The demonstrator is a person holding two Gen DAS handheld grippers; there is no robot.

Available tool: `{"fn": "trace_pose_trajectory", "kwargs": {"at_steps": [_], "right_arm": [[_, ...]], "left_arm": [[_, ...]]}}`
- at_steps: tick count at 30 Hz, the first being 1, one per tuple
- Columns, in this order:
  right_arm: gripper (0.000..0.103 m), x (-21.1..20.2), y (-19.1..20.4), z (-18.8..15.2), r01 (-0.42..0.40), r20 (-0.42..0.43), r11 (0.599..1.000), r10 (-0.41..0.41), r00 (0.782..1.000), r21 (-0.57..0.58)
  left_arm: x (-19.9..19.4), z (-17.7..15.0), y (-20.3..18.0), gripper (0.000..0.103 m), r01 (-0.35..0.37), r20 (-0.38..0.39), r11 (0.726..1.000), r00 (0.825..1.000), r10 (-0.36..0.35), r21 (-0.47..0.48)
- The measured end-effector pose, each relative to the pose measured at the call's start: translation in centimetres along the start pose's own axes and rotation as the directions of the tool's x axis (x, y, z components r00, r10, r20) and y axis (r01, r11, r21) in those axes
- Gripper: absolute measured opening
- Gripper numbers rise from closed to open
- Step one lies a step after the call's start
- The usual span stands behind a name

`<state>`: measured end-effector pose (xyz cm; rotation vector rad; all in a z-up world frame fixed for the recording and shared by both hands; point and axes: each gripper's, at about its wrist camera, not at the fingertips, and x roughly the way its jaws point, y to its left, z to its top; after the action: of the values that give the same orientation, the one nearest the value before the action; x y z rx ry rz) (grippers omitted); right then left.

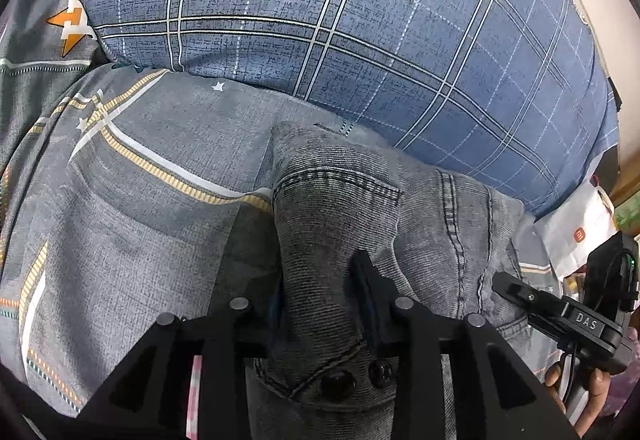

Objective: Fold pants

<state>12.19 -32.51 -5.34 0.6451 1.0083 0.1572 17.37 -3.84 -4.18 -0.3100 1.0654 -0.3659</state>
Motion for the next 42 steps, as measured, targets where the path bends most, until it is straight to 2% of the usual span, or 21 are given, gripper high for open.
{"fn": "trace_pose_trajectory", "kwargs": {"at_steps": [1,3,5,7,8,10,12,13,14,15,18,24,29,31,32,33,34,36,39,42], "right_arm": [[0.043,-0.7,0.1,-0.1,-0.011,0.001,1.0,0.011,1.0,0.008],[0.067,-2.7,0.4,-0.5,-0.033,0.034,0.999,0.032,0.999,0.007],[0.068,-4.5,0.9,-1.1,-0.02,0.063,1.0,0.021,0.998,-0.007],[0.068,-5.6,1.2,-2.3,-0.014,0.073,1.0,0.016,0.997,-0.021],[0.067,-5.6,1.2,-2.9,-0.02,0.071,1.0,0.022,0.997,-0.02],[0.053,-5.2,1.2,-4.1,-0.031,0.051,0.999,0.032,0.998,-0.027],[0.047,-4.5,1.2,-4.8,0.001,0.038,0.999,0.0,0.999,-0.034],[0.042,-4.0,1.2,-4.9,0.03,0.031,0.999,-0.029,0.999,-0.042],[0.029,-3.5,1.0,-4.9,0.06,0.021,0.997,-0.059,0.998,-0.044],[0.022,-3.3,0.9,-5.0,0.083,0.008,0.996,-0.083,0.997,-0.037],[0.022,-3.1,0.4,-5.4,0.091,-0.011,0.996,-0.092,0.996,-0.018],[0.021,-1.7,0.9,-6.0,0.191,-0.018,0.978,-0.193,0.981,-0.083],[0.022,-2.6,2.8,-6.8,0.265,0.049,0.95,-0.261,0.964,-0.164],[0.027,-3.6,3.5,-7.6,0.275,0.091,0.944,-0.262,0.961,-0.182],[0.04,-4.3,4.0,-8.3,0.283,0.124,0.939,-0.262,0.957,-0.195],[0.06,-4.9,4.5,-9.0,0.29,0.149,0.935,-0.263,0.953,-0.204],[0.068,-5.5,4.9,-9.7,0.303,0.179,0.929,-0.267,0.947,-0.212],[0.071,-6.9,6.0,-11.2,0.323,0.244,0.915,-0.266,0.933,-0.24],[0.072,-8.4,7.8,-12.9,0.349,0.31,0.897,-0.262,0.914,-0.271],[0.072,-9.2,8.4,-14.5,0.335,0.328,0.904,-0.242,0.913,-0.265]], "left_arm": [[-0.4,0.0,0.1,0.035,0.006,-0.006,1.0,1.0,-0.006,-0.001],[-1.7,-0.2,0.4,0.05,0.01,-0.018,1.0,1.0,-0.011,-0.019],[-3.6,-0.9,0.8,0.058,0.004,-0.013,1.0,1.0,-0.004,-0.029],[-5.1,-1.9,0.7,0.058,-0.004,0.0,1.0,1.0,0.004,-0.014],[-5.6,-2.6,0.7,0.058,0.002,0.007,1.0,1.0,-0.002,-0.012],[-5.9,-4.2,0.9,0.058,0.0,0.001,1.0,1.0,0.0,-0.016],[-5.0,-5.4,1.0,0.056,-0.006,-0.031,1.0,0.999,0.005,-0.012],[-4.5,-5.6,0.9,0.051,-0.018,-0.037,1.0,0.999,0.018,-0.004],[-3.8,-5.8,0.7,0.046,-0.033,-0.037,0.999,0.999,0.034,0.016],[-3.6,-5.9,0.6,0.045,-0.048,-0.034,0.998,0.998,0.049,0.03],[-3.6,-6.2,0.2,0.045,-0.08,-0.001,0.995,0.997,0.081,0.06],[-2.5,-6.4,-0.1,0.046,-0.137,0.018,0.987,0.991,0.136,0.084],[-3.5,-7.0,-1.0,0.047,-0.185,0.09,0.975,0.98,0.175,0.12],[-4.6,-7.6,-1.6,0.05,-0.22,0.142,0.965,0.969,0.2,0.145],[-5.2,-8.0,-1.8,0.058,-0.228,0.168,0.963,0.965,0.203,0.145],[-6.0,-8.6,-1.8,0.069,-0.242,0.201,0.96,0.956,0.212,0.138],[-6.7,-9.1,-1.9,0.073,-0.258,0.232,0.957,0.947,0.224,0.131],[-8.5,-10.8,-2.3,0.075,-0.303,0.318,0.943,0.915,0.249,0.134],[-10.1,-12.2,-2.7,0.083,-0.343,0.373,0.927,0.888,0.268,0.153],[-11.5,-13.0,-2.7,0.084,-0.385,0.431,0.912,0.853,0.294,0.141]]}}
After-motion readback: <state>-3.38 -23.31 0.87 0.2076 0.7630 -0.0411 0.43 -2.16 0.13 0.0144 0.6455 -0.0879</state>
